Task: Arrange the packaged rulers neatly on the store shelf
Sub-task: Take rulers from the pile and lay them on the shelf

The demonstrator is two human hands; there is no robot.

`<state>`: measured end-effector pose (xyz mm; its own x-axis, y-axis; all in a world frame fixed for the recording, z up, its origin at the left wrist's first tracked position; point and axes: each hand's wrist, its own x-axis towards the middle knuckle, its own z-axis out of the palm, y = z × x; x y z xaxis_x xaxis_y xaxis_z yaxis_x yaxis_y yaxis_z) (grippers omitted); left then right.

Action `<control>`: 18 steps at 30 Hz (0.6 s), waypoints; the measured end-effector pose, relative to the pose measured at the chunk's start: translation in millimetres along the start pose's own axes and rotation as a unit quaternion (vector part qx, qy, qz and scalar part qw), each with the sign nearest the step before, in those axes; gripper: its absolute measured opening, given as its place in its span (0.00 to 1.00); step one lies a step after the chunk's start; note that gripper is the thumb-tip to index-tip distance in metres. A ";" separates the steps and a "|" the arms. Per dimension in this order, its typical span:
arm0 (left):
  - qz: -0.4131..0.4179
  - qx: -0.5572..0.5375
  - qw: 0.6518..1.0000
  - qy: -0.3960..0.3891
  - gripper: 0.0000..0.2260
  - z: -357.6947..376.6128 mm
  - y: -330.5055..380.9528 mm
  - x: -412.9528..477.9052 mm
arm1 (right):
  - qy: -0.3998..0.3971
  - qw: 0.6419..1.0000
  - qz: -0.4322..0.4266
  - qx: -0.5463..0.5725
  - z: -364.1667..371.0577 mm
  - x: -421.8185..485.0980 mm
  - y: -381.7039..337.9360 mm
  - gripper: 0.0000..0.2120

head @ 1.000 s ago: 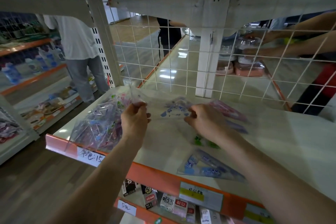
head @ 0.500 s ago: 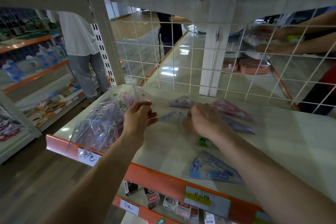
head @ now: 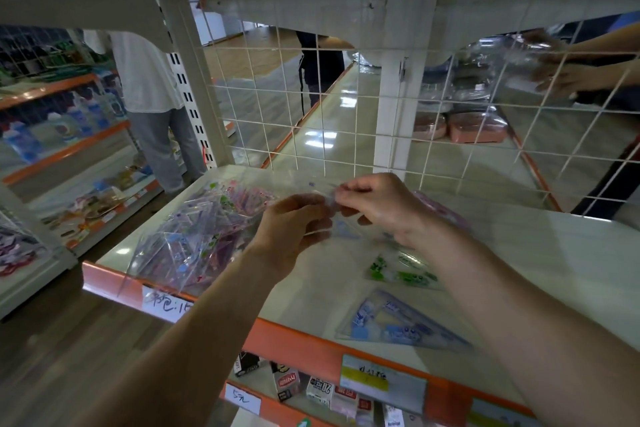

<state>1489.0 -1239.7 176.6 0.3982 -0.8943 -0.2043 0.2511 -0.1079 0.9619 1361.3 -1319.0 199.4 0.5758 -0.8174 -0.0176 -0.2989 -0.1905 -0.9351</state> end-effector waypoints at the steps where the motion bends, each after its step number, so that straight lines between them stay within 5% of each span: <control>1: 0.003 0.006 1.000 -0.004 0.04 2.5 2.8 0.6 | 0.005 1.000 -0.005 -0.007 -4.0 1.9 -1.2 0.05; 5: 0.022 0.046 0.999 0.015 0.04 4.5 16.1 9.3 | 0.017 0.999 -0.033 -0.035 -25.7 7.9 -11.5 0.11; 13: -0.010 0.047 0.998 0.046 0.04 12.0 14.6 24.1 | 0.013 0.963 -0.053 -0.263 -28.3 20.6 -17.9 0.27; 18: -0.033 0.027 0.997 0.064 0.03 9.9 12.6 34.2 | 0.004 0.932 -0.063 -0.356 -17.9 26.0 -14.7 0.22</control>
<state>1497.0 -1276.0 183.6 0.4928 -0.8221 -0.2853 0.2341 -0.1905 0.9534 1367.0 -1347.2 219.0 0.6353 -0.7680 0.0814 -0.6609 -0.5952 -0.4571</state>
